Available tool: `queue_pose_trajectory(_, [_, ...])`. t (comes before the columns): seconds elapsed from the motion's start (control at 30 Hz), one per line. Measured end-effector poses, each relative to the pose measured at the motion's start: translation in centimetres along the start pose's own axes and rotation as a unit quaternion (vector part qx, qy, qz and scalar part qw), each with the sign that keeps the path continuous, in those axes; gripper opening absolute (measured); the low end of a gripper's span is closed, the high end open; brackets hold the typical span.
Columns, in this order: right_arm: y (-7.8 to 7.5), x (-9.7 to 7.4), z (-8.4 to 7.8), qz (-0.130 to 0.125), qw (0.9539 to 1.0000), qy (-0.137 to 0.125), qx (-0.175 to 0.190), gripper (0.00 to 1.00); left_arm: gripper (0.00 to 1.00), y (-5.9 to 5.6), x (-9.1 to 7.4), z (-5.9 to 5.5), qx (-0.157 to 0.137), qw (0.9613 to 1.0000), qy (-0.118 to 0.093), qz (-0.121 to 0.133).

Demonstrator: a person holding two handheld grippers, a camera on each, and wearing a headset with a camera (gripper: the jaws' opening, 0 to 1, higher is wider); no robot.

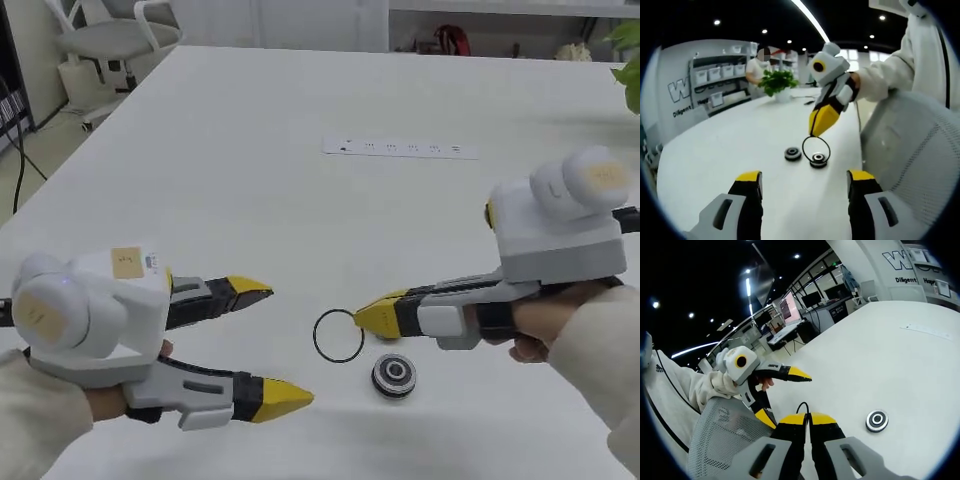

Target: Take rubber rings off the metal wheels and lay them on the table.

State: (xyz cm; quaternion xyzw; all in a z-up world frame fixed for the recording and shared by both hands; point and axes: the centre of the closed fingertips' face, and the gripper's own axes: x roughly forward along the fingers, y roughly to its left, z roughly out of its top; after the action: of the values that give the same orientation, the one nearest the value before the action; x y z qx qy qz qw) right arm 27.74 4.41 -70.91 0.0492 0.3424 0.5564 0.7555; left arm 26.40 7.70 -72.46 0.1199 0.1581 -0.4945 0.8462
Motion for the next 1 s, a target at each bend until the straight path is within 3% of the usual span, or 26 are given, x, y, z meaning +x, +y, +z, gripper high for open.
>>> queue_pose_trajectory(0.2, [0.2, 1.1, -0.7, 0.002, 0.9999, 0.013, -0.001, 0.0, 0.77, -0.1, 0.0, 0.0, -0.009, 0.9999, -0.006, 0.0])
queue_pose_trajectory(0.37, [0.2, 2.1, -1.1, 0.002, 0.9998, 0.021, 0.004, 0.0, 0.89, -0.2, 0.2, -0.9, -0.019, 0.9998, 0.0, -0.004])
queue_pose_trajectory(0.63, [-0.4, 3.3, -2.0, -0.001, 0.9993, 0.036, 0.008, 0.0, 0.96, -0.4, 0.4, -1.3, -0.041, 0.9991, -0.004, -0.012])
queue_pose_trajectory(0.8, [-0.9, 3.9, -2.7, -0.007, 0.9989, 0.046, 0.01, 0.0, 1.0, -1.0, 0.9, -2.1, -0.038, 0.9988, 0.014, -0.028])
queue_pose_trajectory(1.0, [-1.4, 4.5, -3.4, -0.006, 0.9986, 0.052, 0.011, 0.0, 1.0, -1.0, 0.9, -2.4, -0.04, 0.9985, 0.015, -0.034])
